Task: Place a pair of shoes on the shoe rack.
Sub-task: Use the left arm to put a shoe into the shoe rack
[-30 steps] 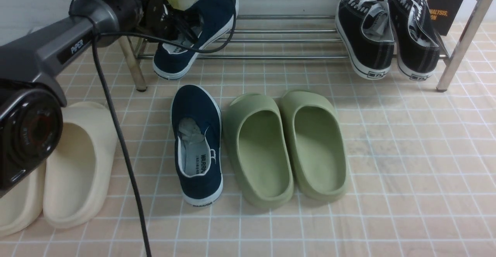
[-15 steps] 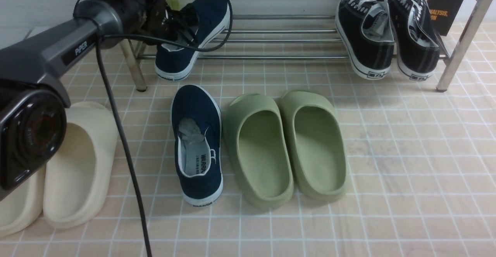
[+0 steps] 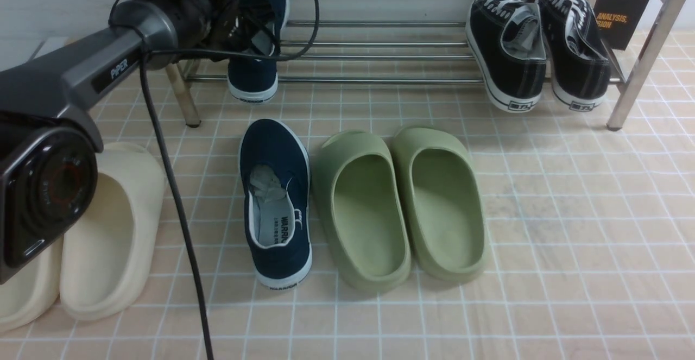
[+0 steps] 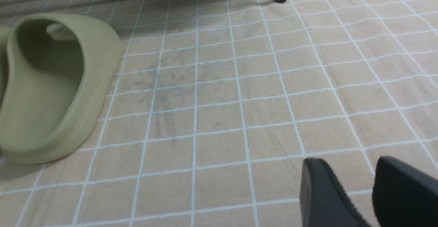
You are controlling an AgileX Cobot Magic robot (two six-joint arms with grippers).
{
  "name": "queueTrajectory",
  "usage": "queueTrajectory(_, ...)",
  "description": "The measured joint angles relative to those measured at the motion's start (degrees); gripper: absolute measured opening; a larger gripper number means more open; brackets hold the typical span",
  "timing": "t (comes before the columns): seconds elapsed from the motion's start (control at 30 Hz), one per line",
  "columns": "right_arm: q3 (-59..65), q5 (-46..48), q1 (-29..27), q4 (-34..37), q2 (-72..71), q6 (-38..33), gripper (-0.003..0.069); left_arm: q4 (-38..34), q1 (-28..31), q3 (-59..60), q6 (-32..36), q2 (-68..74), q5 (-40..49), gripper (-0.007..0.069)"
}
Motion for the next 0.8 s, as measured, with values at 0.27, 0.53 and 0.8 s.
queueTrajectory(0.27,0.0,0.0,0.0,0.0,0.0,0.0,0.0237,0.9,0.1,-0.2,1.8,-0.5,-0.2,0.0266)
queueTrajectory(0.53,0.0,0.0,0.0,0.0,0.0,0.0,0.0237,-5.0,-0.6,-0.5,14.9,-1.5,5.0,0.0358)
queueTrajectory(0.8,0.0,0.0,0.0,0.0,0.0,0.0,0.0237,-10.5,-0.6,-0.5,25.8,-4.2,10.5,0.0293)
